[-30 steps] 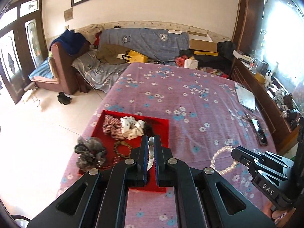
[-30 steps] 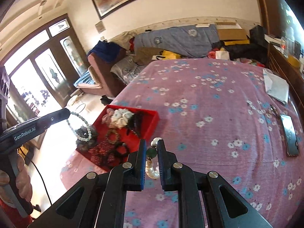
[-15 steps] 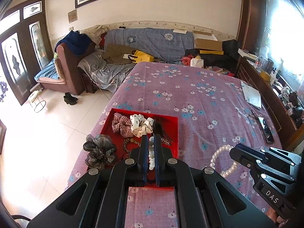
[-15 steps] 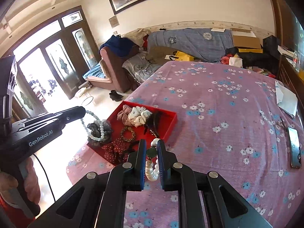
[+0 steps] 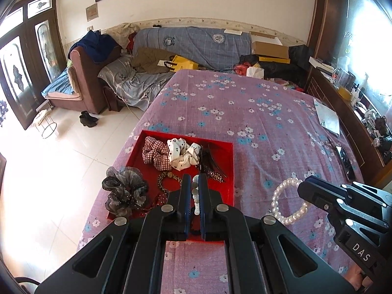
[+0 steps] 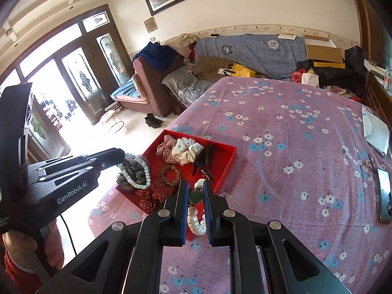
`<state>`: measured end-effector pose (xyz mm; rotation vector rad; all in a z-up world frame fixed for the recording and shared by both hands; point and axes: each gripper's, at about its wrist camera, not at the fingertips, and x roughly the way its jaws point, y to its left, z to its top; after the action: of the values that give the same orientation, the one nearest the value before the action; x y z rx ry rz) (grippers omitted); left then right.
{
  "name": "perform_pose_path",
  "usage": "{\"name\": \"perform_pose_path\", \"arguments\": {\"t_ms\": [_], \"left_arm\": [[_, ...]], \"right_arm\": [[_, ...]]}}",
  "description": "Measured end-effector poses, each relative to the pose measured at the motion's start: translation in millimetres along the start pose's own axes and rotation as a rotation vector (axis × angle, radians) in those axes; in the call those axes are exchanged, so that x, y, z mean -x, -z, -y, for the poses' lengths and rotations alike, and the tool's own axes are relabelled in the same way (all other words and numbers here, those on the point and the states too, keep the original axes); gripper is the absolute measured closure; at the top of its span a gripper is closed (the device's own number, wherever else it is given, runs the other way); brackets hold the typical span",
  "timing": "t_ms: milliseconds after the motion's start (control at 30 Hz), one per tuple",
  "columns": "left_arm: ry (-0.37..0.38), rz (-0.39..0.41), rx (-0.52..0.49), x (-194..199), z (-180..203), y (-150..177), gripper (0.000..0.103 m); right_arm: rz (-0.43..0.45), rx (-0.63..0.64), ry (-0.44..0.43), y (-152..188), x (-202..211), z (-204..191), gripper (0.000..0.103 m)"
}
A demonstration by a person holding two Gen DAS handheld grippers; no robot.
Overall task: Organize jewelry
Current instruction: 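Lift both pearl bracelets and carry them over the red tray, then lower both pearl bracelets into the red tray and open both tools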
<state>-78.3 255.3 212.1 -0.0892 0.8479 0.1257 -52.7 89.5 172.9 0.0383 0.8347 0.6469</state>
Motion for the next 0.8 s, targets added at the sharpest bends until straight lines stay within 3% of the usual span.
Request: {"name": "perform_pose_path", "arguments": {"t_ms": [800], "left_arm": [[0.028,-0.112,0.067,-51,-42,0,0.098]], "right_arm": [[-0.069,-0.035,-0.034,-4,-43,-8,0.090]]}}
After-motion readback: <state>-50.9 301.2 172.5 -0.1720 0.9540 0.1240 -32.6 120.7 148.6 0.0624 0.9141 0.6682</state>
